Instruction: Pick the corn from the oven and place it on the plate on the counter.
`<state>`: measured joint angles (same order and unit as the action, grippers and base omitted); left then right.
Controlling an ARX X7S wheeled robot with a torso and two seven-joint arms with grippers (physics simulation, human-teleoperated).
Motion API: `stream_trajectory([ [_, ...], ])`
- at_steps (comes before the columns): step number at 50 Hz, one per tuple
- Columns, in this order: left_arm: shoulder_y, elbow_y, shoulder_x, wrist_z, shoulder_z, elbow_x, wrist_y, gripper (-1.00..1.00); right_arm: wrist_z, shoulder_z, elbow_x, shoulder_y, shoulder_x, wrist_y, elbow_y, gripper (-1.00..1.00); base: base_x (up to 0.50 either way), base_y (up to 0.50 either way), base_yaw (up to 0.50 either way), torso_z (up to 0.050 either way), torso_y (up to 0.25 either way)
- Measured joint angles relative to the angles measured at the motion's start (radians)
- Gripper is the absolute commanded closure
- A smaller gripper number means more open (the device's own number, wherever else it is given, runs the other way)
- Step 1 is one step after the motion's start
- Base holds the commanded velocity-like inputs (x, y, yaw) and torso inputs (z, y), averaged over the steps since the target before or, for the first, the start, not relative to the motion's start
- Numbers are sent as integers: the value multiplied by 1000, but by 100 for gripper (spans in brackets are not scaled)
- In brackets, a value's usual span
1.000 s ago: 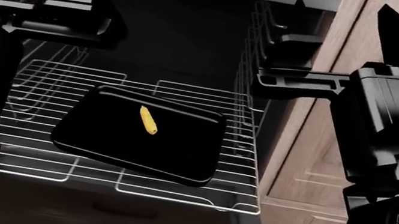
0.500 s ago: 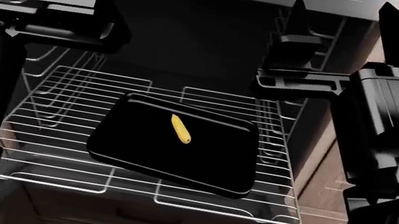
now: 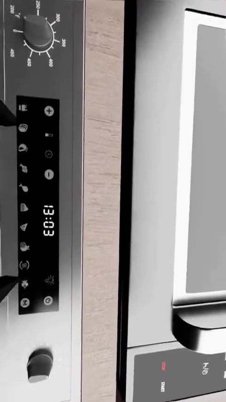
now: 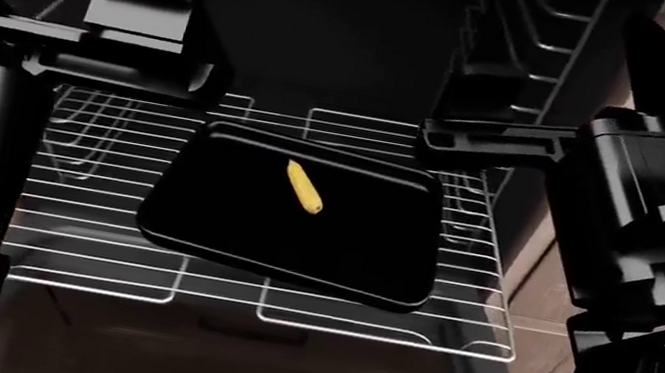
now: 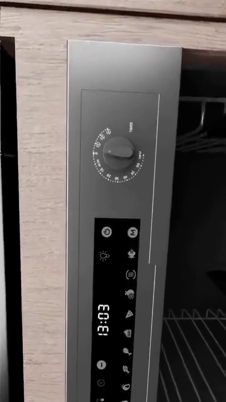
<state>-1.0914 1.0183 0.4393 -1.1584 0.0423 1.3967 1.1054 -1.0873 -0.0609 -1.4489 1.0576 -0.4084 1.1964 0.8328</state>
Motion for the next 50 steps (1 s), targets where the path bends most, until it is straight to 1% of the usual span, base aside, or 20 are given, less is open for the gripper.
stream_trajectory([
  [19,-13,6,18,-6,33,-4,-19,-100,-4,-16,-11,7,-8,-8,-8,-100,0,0,0,0,-246],
  [30,-7,1,22,-18,30,11,-48,-100,-8,-29,-29,25,-12,-9,-23,-100,0,0,0,0,-5],
  [37,-3,1,24,-25,33,18,-61,-100,6,-54,-52,53,-11,3,-71,-100,0,0,0,0,0],
  [42,-4,3,28,-34,36,28,-68,-100,70,-86,-39,78,-5,14,-148,-100,0,0,0,0,0],
  [50,-15,8,39,-60,38,56,-80,-100,232,-130,10,82,14,-5,-311,-100,0,0,0,0,0],
])
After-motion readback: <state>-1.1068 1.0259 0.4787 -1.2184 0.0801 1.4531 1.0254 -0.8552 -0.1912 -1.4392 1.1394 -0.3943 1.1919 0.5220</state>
